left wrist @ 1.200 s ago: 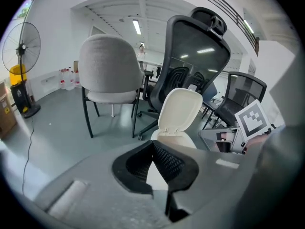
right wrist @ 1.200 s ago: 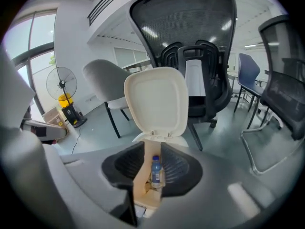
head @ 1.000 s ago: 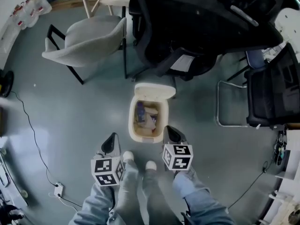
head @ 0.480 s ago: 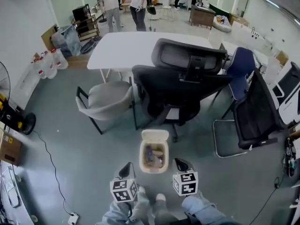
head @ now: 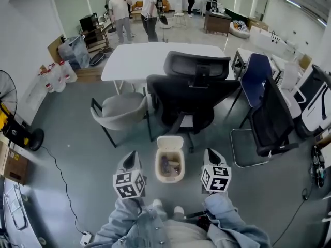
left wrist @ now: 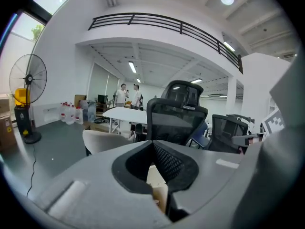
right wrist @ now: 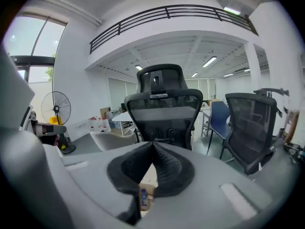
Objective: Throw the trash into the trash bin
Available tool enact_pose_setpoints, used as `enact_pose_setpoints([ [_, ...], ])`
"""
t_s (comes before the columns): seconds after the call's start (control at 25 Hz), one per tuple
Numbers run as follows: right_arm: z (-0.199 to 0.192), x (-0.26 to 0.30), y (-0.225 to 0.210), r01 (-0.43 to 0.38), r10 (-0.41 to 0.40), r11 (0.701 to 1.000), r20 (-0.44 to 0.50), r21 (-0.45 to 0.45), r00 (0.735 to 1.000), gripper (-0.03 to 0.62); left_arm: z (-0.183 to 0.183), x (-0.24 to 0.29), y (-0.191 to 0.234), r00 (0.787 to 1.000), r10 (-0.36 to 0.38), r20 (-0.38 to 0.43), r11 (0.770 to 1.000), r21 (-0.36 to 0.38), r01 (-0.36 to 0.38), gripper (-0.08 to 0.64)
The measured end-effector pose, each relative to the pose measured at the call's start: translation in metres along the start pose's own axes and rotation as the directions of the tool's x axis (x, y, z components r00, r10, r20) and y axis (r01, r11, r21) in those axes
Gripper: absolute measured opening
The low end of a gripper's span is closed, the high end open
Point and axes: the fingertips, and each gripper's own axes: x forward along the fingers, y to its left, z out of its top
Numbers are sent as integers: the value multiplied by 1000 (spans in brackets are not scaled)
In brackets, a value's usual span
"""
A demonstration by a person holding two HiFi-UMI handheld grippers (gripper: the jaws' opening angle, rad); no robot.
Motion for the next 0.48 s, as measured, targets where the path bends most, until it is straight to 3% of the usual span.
enact_pose_setpoints([
  [0.48, 13, -13, 3, 16, -16, 1000, 16, -19, 1000, 3, 0, -4, 14, 1000, 15, -1, 999, -47, -15, 6],
])
